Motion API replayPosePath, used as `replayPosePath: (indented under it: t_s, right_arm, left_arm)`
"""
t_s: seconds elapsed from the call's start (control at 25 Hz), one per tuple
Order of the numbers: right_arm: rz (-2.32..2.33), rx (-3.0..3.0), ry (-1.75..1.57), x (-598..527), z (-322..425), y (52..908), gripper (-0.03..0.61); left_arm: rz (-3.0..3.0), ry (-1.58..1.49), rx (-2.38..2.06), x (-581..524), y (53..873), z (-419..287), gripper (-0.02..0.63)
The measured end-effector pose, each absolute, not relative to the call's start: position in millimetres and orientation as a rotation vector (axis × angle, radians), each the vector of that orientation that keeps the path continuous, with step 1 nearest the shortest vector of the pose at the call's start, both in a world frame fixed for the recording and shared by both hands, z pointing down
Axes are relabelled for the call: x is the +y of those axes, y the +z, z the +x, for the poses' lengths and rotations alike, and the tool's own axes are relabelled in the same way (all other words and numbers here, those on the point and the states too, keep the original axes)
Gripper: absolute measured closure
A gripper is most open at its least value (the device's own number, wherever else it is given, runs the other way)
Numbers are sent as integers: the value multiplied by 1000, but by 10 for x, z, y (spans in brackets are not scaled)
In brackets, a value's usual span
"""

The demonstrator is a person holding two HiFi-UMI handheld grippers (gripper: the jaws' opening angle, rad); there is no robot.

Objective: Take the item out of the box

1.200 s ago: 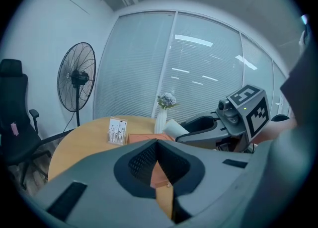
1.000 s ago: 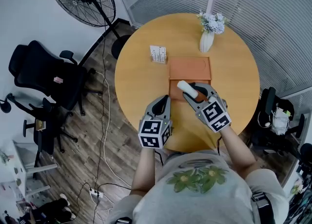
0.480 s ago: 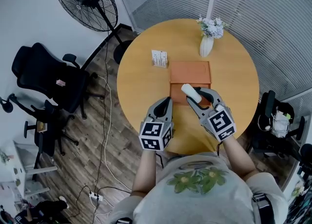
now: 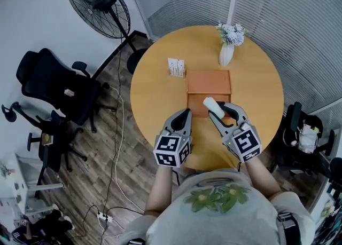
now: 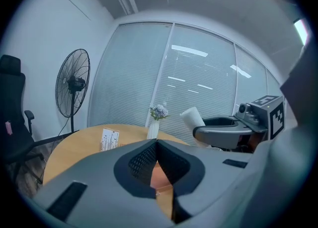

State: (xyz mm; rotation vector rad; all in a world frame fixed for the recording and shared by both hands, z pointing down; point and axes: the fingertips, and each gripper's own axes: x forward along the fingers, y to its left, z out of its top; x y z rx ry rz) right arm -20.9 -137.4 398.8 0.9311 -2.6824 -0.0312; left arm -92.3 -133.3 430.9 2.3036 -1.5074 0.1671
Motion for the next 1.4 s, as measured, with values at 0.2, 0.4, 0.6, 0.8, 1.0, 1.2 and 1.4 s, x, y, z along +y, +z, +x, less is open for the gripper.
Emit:
replayPosePath:
  t_s: [0.2,0.4,0.6,0.8,1.0,1.2,1.4]
  right_arm:
    - [945,-2705,-49,-1269,-177,3904,439]
    - [949,-2717,-62,-1178,-172,3831,439]
    - [943,-2727,-62,-1107,-197,3800,440]
    - [925,-2721,-83,-1087,-169,3790,440]
    - [931,-2710,-73,-1053,-112,3815,440]
    - [938,-2706,-60,-1050,-60,3852,440]
    - [946,-2699,-50,-1055,-5,3893,440]
  left_arm:
    - [2315,157,-1505,-1266,4247,-887,618]
    - [2330,151,-1501,-1183,4190,-849,618]
    - [2334,146,-1500,-1116,4172,-846,618]
    - [2326,141,-1499,-1076,4176,-821,618]
    - [2331,144,-1499,-1040,4175,-791,618]
    - [2324,147,-1506,-1055,4196,-799,618]
    - [2299,143,-1525,-1074,4234,-852,618]
